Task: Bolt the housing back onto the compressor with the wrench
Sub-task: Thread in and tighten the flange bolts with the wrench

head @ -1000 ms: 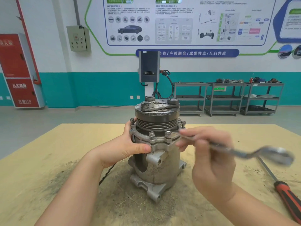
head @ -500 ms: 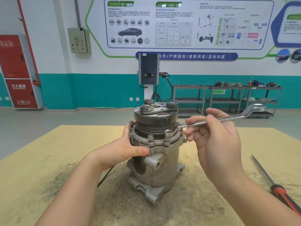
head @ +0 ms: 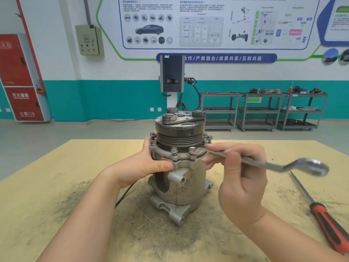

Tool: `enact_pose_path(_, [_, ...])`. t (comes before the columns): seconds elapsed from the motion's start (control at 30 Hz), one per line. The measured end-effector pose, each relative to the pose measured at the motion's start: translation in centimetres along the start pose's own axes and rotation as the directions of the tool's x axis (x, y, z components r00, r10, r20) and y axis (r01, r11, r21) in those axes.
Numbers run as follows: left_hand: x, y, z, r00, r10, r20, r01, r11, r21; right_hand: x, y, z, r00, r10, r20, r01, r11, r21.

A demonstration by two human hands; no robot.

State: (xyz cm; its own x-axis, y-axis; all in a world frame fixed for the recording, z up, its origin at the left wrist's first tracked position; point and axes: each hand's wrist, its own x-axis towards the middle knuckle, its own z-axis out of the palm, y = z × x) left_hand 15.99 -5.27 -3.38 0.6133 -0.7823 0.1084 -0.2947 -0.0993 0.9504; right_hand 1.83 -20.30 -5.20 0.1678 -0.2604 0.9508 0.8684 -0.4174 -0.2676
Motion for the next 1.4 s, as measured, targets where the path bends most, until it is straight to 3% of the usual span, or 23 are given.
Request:
enact_pose_path(0.17, [0.0,-0.2,0.1,1.0,0.005,-0.016,-0.005,1.0,0.002,0.1,-1.3,0.7,0.968,-0.086,0.234,0.158,0.939,-0.305])
enact_pose_path(0.23, [0.0,-0.2,0.1,1.0,0.012,-0.018,-0.012,1.0,0.013,0.3,-1.9,1.2,0.965,-0.073,0.253,0.157,0.929,-0.334])
enact_pose_path(0.37, [0.1,-0.3,0.1,1.0,0.003,-0.012,-0.003,1.0,0.005,2.5,-3.8,1.3,0.987,0.164,-0.001,-0.163,0.984,-0.067])
enact_pose_path(0.47, [0.2,-0.4,0.0,1.0,0.0,-0.009,0.0,1.0,0.001,4.9,-4.3,0.1,0.876,0.462,-0.137,-0.437,0.881,0.18])
enact_pose_path(0.67, [0.3,-0.6,-0.1,1.0,-0.001,-0.006,0.001,1.0,-0.004,5.9,-2.6,-1.2,0.643,0.752,-0.146,-0.652,0.638,0.41])
enact_pose_path(0.83, [0.2,-0.5,0.0,1.0,0.002,-0.005,-0.002,1.0,-0.011,5.4,-1.2,-1.4,0.553,0.831,-0.061,-0.706,0.506,0.496])
enact_pose_path(0.97, [0.1,-0.4,0.0,1.0,0.003,-0.001,-0.003,1.0,-0.01,5.3,-0.5,-1.7,0.57,0.822,0.005,-0.719,0.496,0.487])
enact_pose_path(1.13, [0.1,-0.2,0.0,1.0,-0.004,0.004,0.004,1.0,-0.01,4.6,0.0,-1.9,0.676,0.736,-0.017,-0.65,0.607,0.458])
enact_pose_path(1.3, [0.2,-0.3,0.0,1.0,-0.004,0.005,0.004,1.0,-0.014,4.4,0.6,-2.5,0.65,0.76,0.033,-0.679,0.56,0.474])
enact_pose_path(1.33, [0.2,-0.3,0.0,1.0,-0.003,0.007,0.003,1.0,-0.013,4.0,0.7,-2.3,0.692,0.722,0.005,-0.641,0.612,0.463])
enact_pose_path(1.4, [0.1,-0.3,0.0,1.0,-0.001,0.01,0.001,1.0,-0.003,2.7,0.6,-1.6,0.863,0.499,-0.078,-0.444,0.824,0.352])
